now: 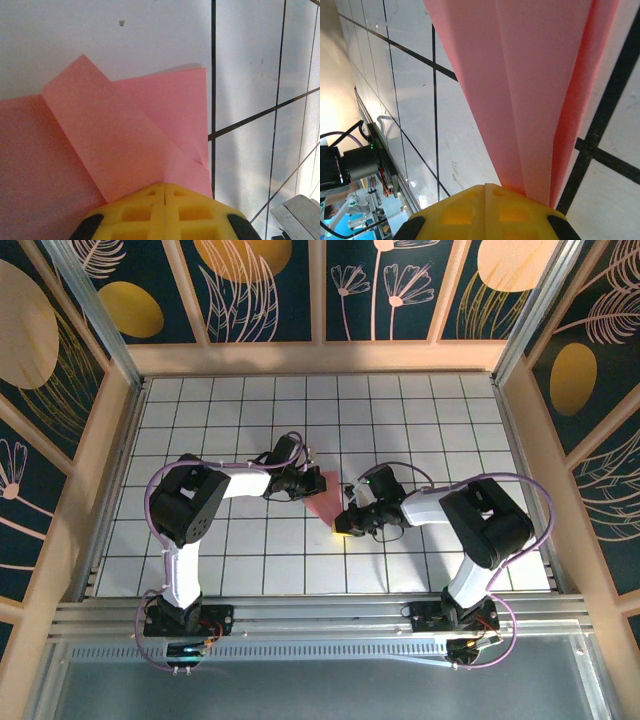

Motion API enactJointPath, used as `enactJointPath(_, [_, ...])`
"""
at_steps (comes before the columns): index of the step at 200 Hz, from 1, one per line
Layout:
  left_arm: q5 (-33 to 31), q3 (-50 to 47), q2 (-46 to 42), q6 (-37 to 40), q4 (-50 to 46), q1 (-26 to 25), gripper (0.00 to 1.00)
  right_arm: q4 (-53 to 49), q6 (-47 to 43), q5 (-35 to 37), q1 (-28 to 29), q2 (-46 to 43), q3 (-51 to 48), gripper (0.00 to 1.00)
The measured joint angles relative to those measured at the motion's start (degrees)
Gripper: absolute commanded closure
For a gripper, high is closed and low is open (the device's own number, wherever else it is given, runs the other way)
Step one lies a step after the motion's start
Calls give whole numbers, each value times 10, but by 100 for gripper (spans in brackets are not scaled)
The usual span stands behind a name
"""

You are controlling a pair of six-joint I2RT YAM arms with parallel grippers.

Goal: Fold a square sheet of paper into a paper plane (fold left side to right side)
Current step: Fourth fold the wing at the center of the table.

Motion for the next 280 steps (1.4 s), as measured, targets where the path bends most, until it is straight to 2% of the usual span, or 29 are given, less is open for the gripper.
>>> enactJointPath(46, [0, 0, 0, 0, 0, 0, 100, -10, -1, 1, 0, -4, 4, 100])
enactJointPath(101, [-1, 0, 0, 0, 0, 0, 100, -25, -6, 0, -23, -59, 26, 100])
enactJointPath(172, [-1, 0, 0, 2, 0, 0, 100, -22, -11, 0, -30, -7, 43, 100])
enactJointPath(280, [-1, 0, 0, 4, 0, 0, 100, -11, -10, 2, -11, 9, 21, 100])
